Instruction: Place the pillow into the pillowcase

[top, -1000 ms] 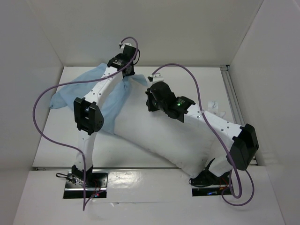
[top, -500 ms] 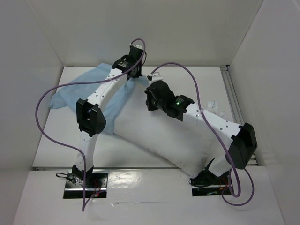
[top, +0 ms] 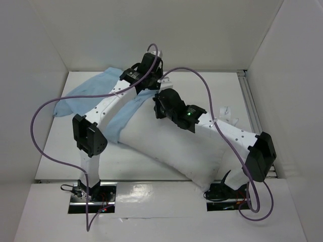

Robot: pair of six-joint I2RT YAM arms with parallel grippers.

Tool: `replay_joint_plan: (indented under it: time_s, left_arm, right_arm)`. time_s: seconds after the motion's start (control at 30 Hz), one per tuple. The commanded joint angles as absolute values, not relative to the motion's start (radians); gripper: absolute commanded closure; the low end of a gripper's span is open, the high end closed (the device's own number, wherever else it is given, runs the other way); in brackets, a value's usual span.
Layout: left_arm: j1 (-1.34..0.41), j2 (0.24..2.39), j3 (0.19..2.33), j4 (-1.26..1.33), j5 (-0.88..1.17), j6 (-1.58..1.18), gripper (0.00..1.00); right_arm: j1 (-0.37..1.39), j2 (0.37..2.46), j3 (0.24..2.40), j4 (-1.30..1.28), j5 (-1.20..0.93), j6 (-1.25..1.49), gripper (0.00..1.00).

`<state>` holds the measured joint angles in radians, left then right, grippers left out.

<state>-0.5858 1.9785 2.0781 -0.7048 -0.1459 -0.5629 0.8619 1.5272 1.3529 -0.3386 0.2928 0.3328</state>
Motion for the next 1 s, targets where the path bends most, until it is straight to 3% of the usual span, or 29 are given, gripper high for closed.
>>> replay_joint_plan:
  time_s: [0.0,0.17,0.2,0.23,0.27,0.33,0.37,0.4,0.5,0.57,0.67,0.73,0.8,0.9,0.97]
  left_arm:
    - [-0.604,2.003,2.118,-0.62,-0.051,-0.635,1.0]
    - [-0.549,2.115,2.247,-0.62,0.101,-0.675,0.97]
    - [-0.549,2.115,2.259,-0.62,0.121,-0.666,0.84]
    - [-0.539,2.115,2.26,-0.62,0.142,-0.652,0.48]
    - [-0.528,2.099,2.26,-0.62,0.143,-0.652,0.36]
    - [-0.513,2.056,2.26,-0.629,0.143,-0.617,0.17]
    - [-0.49,2.04,2.269,-0.649,0.155,-0.608,0.15]
    - [-0.476,2.022,2.269,-0.649,0.155,-0.607,0.14]
    - [-0.408,1.935,2.269,-0.675,0.155,-0.552,0.14]
    - [-0.371,1.89,2.278,-0.728,0.077,-0.493,0.17]
    - [-0.344,1.746,2.163,-0.772,-0.101,-0.442,0.34]
    - [-0.33,1.589,1.961,-0.772,-0.193,-0.442,0.49]
    - [-0.321,1.42,1.726,-0.772,-0.228,-0.454,0.54]
    - [-0.321,1.249,1.48,-0.772,-0.229,-0.537,0.51]
    - [-0.321,1.089,1.26,-0.781,-0.207,-0.621,0.36]
  right_arm:
    - [0.859,1.439,1.287,-0.154,0.38,0.379,1.0]
    - [0.859,1.408,1.203,-0.094,0.452,0.433,1.0]
    - [0.859,1.417,1.194,-0.094,0.453,0.442,1.0]
    - [0.859,1.427,1.203,-0.094,0.453,0.442,1.0]
    - [0.85,1.454,1.216,-0.127,0.44,0.442,0.95]
    - [0.85,1.479,1.275,-0.153,0.44,0.414,0.69]
    - [0.85,1.488,1.291,-0.176,0.428,0.404,0.34]
    - [0.85,1.488,1.32,-0.186,0.428,0.394,0.23]
    - [0.838,1.488,1.377,-0.231,0.437,0.347,0.0]
    - [0.838,1.488,1.411,-0.274,0.46,0.308,0.0]
    - [0.816,1.499,1.476,-0.376,0.484,0.249,0.0]
    - [0.816,1.511,1.521,-0.454,0.485,0.221,0.0]
    - [0.825,1.511,1.532,-0.504,0.45,0.183,0.0]
    - [0.839,1.488,1.506,-0.531,0.439,0.172,0.0]
    - [0.848,1.473,1.467,-0.555,0.398,0.152,0.0]
